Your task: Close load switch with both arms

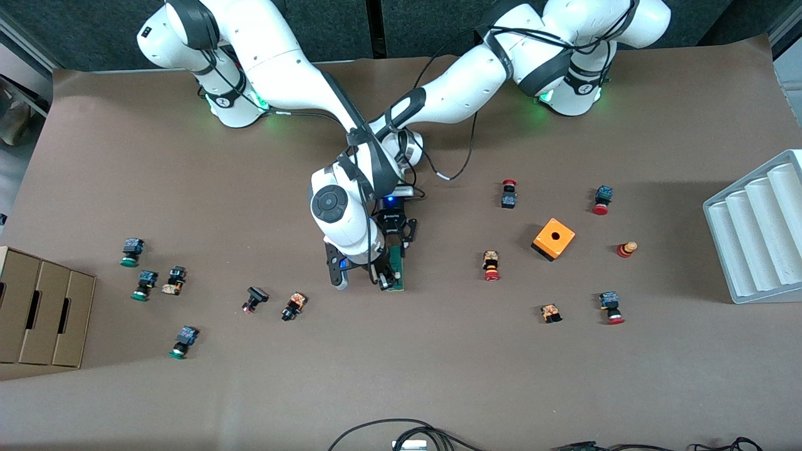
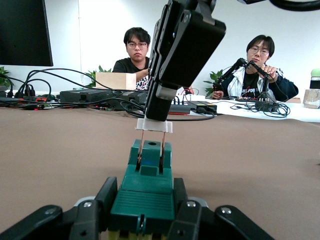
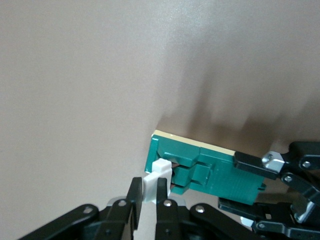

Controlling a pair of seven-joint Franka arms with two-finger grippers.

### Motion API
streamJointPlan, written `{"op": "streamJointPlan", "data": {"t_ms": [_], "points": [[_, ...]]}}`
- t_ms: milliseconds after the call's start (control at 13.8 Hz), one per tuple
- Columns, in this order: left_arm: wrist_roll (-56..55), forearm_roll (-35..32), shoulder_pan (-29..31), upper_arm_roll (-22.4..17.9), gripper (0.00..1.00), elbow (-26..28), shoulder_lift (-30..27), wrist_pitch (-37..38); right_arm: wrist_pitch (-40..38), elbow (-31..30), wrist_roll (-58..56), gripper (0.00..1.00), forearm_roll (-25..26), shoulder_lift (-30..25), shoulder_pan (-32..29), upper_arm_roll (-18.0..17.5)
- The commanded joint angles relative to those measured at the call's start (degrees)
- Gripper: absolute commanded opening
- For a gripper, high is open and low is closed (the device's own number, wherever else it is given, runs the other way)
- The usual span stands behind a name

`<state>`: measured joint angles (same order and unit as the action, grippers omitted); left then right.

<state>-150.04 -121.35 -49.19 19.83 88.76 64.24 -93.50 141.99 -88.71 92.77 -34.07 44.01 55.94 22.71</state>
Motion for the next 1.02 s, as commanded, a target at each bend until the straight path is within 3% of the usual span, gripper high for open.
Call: {"op": "streamJointPlan", "data": {"t_ms": [0, 655, 727, 945], "points": [[-2.54, -1.87, 0.06, 0.74, 0.53, -2.19, 4.57, -0.1, 1.88, 4.07, -1.98, 0.16, -1.7, 6.08, -1.36, 0.67], [-2.54, -1.87, 0.06, 0.74, 0.53, -2.19, 4.66, -0.1, 1.27, 5.21, -1.19, 0.18, -1.7, 6.27, -1.45, 0.76], [-2.54, -1.87, 0.06, 0.74, 0.53, -2.19, 4.66, -0.1, 0.48, 5.21, -1.19, 0.26, -1.7, 4.96, -2.14, 0.76], [-2.54, -1.87, 0.06, 0.65, 0.53, -2.27, 4.66, -0.1, -5.4, 5.21, -2.51, 0.94, -1.53, -0.31, -4.87, 0.76]]}}
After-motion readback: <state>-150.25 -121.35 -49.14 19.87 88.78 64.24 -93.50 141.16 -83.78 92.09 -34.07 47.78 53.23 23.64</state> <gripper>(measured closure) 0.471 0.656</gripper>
